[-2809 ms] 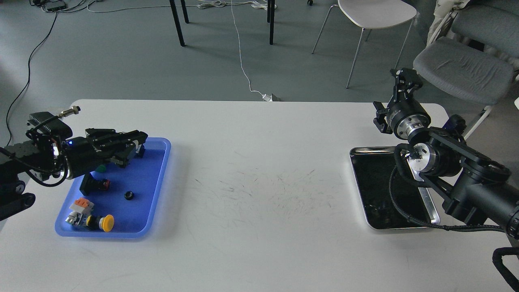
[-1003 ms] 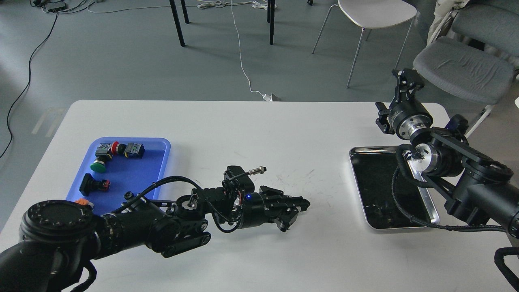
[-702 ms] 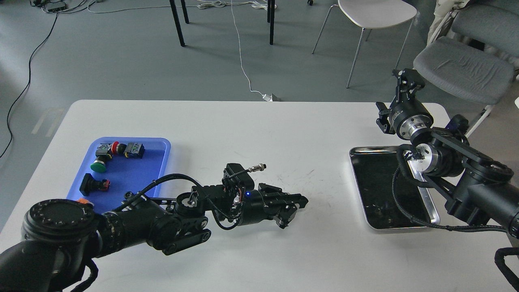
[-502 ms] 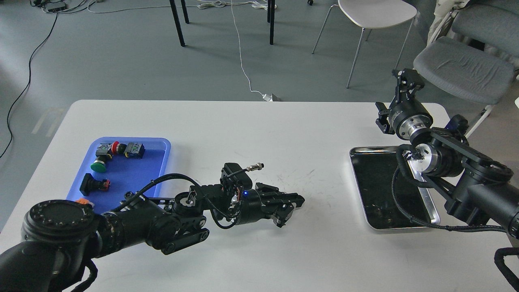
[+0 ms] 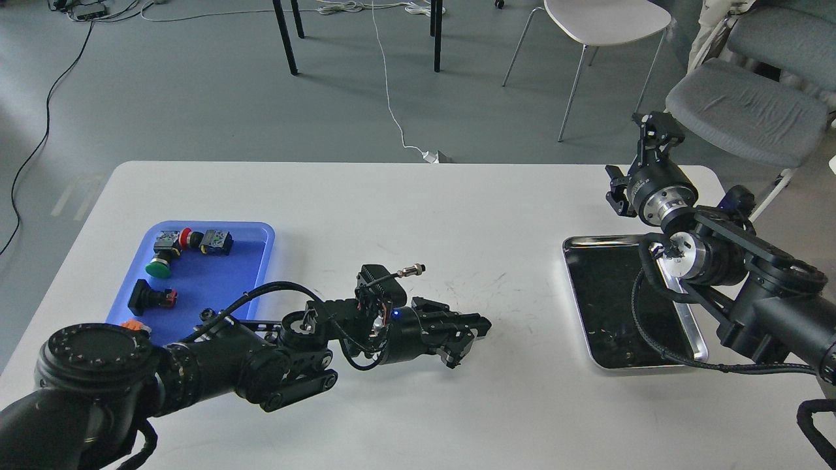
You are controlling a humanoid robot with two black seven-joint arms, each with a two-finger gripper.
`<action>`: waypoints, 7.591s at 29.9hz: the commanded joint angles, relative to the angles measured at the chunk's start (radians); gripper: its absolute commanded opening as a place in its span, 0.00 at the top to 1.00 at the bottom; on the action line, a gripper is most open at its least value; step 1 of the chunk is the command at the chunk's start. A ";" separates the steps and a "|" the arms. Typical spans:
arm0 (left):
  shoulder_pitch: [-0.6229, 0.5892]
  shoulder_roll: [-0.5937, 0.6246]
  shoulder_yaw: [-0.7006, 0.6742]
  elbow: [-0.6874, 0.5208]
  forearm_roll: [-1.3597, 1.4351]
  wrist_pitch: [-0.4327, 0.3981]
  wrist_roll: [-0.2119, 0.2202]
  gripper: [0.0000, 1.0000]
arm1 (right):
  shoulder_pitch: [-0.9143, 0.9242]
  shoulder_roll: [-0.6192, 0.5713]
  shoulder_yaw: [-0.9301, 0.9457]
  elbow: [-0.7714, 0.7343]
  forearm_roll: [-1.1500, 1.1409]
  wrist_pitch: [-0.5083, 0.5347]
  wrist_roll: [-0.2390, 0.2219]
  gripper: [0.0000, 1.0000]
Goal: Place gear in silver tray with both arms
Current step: 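Open the left gripper to release the gear on the table, then withdraw the left arm to rest and extend the right gripper, then lower the right gripper onto the black gear on the table, then close the right gripper on the black gear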
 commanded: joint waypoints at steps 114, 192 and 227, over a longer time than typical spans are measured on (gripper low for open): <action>-0.101 0.357 -0.707 0.280 -1.532 -0.609 0.283 0.01 | 0.382 -0.316 -0.713 0.366 -0.991 0.290 0.011 0.02; -0.058 0.388 -0.739 0.335 -1.597 -0.707 0.295 0.01 | 0.696 0.210 -1.351 0.243 -1.269 0.334 0.208 0.52; -0.055 0.391 -0.741 0.355 -1.595 -0.707 0.295 0.01 | 0.707 0.272 -1.355 0.214 -1.301 0.390 0.208 0.82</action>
